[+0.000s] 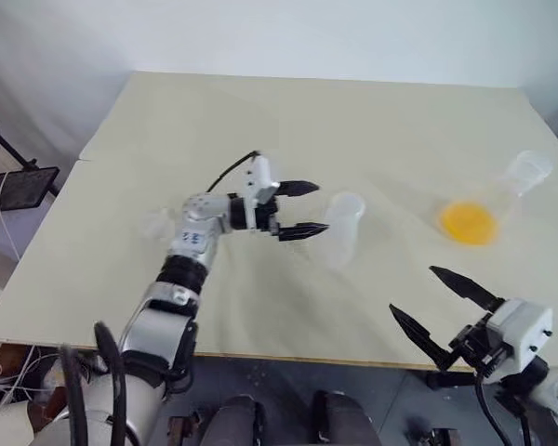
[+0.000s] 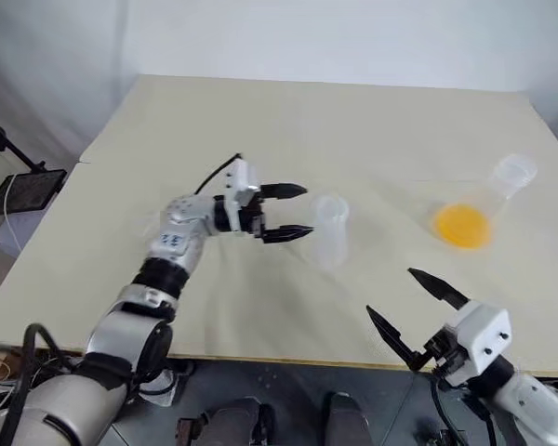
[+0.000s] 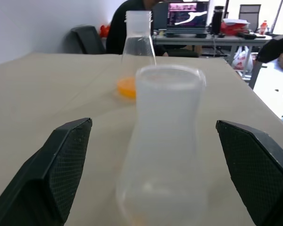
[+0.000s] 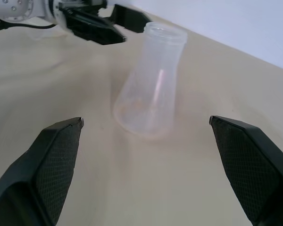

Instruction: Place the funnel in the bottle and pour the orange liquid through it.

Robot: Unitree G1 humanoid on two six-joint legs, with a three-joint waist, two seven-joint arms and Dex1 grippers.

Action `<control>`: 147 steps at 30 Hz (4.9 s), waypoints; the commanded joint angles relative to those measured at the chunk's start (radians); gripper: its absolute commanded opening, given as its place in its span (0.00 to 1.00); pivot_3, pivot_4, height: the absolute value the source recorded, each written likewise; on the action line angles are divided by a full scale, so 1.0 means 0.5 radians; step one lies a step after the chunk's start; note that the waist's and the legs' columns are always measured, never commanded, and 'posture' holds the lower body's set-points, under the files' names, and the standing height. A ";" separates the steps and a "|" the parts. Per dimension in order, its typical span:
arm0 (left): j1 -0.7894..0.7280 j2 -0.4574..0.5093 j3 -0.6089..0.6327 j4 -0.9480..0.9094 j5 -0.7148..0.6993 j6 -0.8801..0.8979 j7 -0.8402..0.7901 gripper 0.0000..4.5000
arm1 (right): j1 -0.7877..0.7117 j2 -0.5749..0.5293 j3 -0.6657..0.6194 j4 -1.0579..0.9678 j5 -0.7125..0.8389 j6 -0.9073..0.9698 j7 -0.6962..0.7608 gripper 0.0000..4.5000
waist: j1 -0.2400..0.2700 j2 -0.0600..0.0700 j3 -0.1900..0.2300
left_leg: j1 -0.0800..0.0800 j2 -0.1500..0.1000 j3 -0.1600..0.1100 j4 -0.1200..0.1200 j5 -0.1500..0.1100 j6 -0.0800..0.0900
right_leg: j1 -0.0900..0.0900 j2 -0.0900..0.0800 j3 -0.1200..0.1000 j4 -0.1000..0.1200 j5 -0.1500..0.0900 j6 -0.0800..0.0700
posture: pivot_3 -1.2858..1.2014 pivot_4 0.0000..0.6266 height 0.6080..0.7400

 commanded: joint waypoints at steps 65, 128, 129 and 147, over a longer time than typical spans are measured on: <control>0.964 0.410 0.600 -0.882 -0.084 0.617 1.523 0.36 | -0.842 -0.126 0.482 0.402 0.102 0.075 0.330 1.00 | -0.002 -0.003 -0.002 | 0.000 0.001 -0.014 0.002 -0.007 -0.006 | 0.002 -0.007 0.001 0.002 -0.002 -0.005 | 0.52 0.24 1.00; -1.164 0.185 -0.404 0.622 0.527 -1.093 -0.399 0.00 | -0.003 0.105 0.068 0.102 -0.069 -0.162 -0.058 1.00 | 0.007 -0.008 0.001 | -0.004 -0.001 0.003 0.003 -0.003 0.002 | 0.001 -0.001 -0.012 -0.003 0.000 0.000 | 0.52 0.24 1.00; -1.165 0.181 -0.402 0.618 0.529 -1.089 -0.401 0.00 | -0.005 0.105 0.069 0.102 -0.069 -0.162 -0.058 1.00 | 0.006 -0.008 0.001 | -0.003 -0.001 0.003 0.003 -0.003 0.002 | 0.001 -0.001 -0.012 -0.003 0.000 0.000 | 0.52 0.24 1.00; -1.179 0.031 -0.448 0.667 0.615 -1.016 -0.423 0.28 | -0.053 0.126 0.104 0.120 -0.104 -0.172 -0.095 1.00 | 0.006 -0.008 0.001 | -0.004 -0.002 0.003 0.003 -0.003 0.003 | 0.001 -0.001 -0.012 -0.002 0.000 0.000 | 0.52 0.24 1.00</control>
